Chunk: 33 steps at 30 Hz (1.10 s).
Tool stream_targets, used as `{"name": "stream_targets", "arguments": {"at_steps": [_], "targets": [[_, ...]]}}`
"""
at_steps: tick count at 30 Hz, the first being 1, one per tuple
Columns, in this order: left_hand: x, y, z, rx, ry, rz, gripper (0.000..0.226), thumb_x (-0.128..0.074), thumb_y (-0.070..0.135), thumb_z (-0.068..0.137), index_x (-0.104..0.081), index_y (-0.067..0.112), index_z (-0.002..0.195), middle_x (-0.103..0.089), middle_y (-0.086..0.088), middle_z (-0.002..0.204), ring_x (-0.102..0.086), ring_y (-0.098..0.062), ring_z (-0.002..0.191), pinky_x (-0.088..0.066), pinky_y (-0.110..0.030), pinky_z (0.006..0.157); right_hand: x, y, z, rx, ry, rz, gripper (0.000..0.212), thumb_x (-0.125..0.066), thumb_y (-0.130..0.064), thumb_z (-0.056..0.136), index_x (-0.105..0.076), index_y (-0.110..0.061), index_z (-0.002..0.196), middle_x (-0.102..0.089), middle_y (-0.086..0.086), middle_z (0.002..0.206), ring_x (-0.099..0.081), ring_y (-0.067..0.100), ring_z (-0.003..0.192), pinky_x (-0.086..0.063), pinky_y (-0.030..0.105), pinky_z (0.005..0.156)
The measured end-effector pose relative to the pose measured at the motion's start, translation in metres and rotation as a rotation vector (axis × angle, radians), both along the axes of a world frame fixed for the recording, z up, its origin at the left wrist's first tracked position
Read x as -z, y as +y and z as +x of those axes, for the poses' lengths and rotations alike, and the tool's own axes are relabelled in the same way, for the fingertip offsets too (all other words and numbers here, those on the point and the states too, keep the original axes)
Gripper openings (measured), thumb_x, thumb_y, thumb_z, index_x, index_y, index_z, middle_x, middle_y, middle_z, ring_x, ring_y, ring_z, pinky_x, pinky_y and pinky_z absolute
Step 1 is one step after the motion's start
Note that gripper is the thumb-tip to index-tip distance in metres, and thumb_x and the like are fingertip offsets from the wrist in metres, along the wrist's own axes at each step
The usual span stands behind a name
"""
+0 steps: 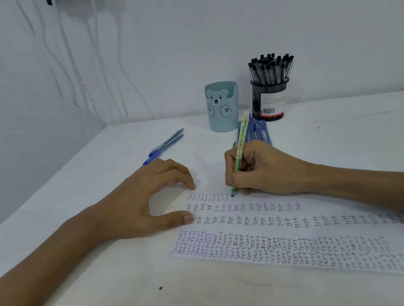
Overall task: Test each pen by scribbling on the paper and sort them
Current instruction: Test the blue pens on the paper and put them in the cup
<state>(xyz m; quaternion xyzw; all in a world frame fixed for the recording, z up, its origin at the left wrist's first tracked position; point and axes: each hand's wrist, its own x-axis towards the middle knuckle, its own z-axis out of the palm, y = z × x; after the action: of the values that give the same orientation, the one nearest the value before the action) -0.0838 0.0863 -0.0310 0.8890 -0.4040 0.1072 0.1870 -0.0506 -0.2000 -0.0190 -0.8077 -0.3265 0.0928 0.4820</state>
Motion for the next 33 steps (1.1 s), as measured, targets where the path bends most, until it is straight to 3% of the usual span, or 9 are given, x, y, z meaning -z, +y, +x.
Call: {"name": "stream_targets", "arguments": {"at_steps": [10, 17, 20, 23, 25, 29, 33], "targets": [[0.001, 0.001, 0.001, -0.001, 0.005, 0.0, 0.042, -0.072, 0.053, 0.091, -0.062, 0.03, 0.124, -0.057, 0.017, 0.13, -0.055, -0.016, 0.126, -0.04, -0.023, 0.105, 0.003, 0.0, 0.002, 0.031, -0.039, 0.018, 0.013, -0.066, 0.0, 0.091, -0.062, 0.003, 0.079, -0.065, 0.003, 0.06, -0.058, 0.011, 0.055, -0.045, 0.02, 0.055], [0.0, 0.0, -0.001, -0.002, 0.01, -0.004, 0.042, -0.073, 0.052, 0.091, -0.062, 0.029, 0.125, -0.057, 0.016, 0.13, -0.055, -0.016, 0.127, -0.041, -0.025, 0.106, 0.001, 0.002, 0.001, 0.09, 0.046, 0.066, 0.018, -0.06, -0.001, 0.094, -0.055, 0.001, 0.077, -0.058, 0.007, 0.055, -0.047, 0.013, 0.044, -0.036, 0.02, 0.043], [0.0, 0.0, -0.001, -0.008, 0.007, -0.005, 0.042, -0.072, 0.053, 0.091, -0.062, 0.03, 0.125, -0.057, 0.017, 0.13, -0.055, -0.016, 0.127, -0.041, -0.024, 0.106, -0.002, 0.003, 0.004, 0.119, 0.179, 0.17, 0.018, -0.057, -0.011, 0.101, -0.057, -0.009, 0.083, -0.059, 0.008, 0.059, -0.04, 0.015, 0.043, -0.029, 0.021, 0.04], [0.0, 0.0, -0.001, -0.01, 0.011, 0.002, 0.042, -0.07, 0.055, 0.092, -0.061, 0.031, 0.125, -0.057, 0.018, 0.13, -0.055, -0.015, 0.127, -0.041, -0.024, 0.105, -0.003, 0.005, 0.004, 0.12, 0.234, 0.218, 0.028, -0.055, -0.036, 0.103, -0.061, -0.016, 0.084, -0.061, 0.007, 0.064, -0.045, 0.013, 0.048, -0.035, 0.02, 0.046], [-0.001, 0.0, -0.001, -0.019, 0.025, 0.003, 0.04, -0.066, 0.057, 0.093, -0.062, 0.031, 0.124, -0.057, 0.018, 0.13, -0.055, -0.015, 0.127, -0.041, -0.024, 0.106, -0.003, 0.006, 0.004, 0.145, 0.221, 0.237, 0.034, -0.054, -0.042, 0.102, -0.064, -0.015, 0.084, -0.061, 0.005, 0.066, -0.047, 0.012, 0.052, -0.037, 0.021, 0.051], [-0.006, -0.005, -0.003, -0.081, 0.094, -0.068, 0.034, -0.055, 0.059, 0.098, -0.061, 0.035, 0.121, -0.059, 0.017, 0.127, -0.056, -0.014, 0.124, -0.042, -0.024, 0.101, -0.002, 0.006, 0.003, 0.169, 0.086, 0.196, 0.018, -0.061, -0.027, 0.101, -0.061, -0.009, 0.099, -0.055, 0.009, 0.067, -0.049, 0.011, 0.055, -0.04, 0.021, 0.05], [-0.023, -0.017, -0.006, -0.145, 0.038, -0.039, 0.032, -0.048, 0.062, 0.099, -0.06, 0.039, 0.119, -0.061, 0.022, 0.121, -0.057, -0.011, 0.117, -0.049, -0.035, 0.094, -0.009, 0.0, -0.015, 0.205, 0.006, 0.103, 0.029, -0.057, -0.033, 0.102, -0.052, -0.005, 0.106, -0.055, 0.007, 0.064, -0.052, 0.01, 0.054, -0.042, 0.021, 0.05]]}}
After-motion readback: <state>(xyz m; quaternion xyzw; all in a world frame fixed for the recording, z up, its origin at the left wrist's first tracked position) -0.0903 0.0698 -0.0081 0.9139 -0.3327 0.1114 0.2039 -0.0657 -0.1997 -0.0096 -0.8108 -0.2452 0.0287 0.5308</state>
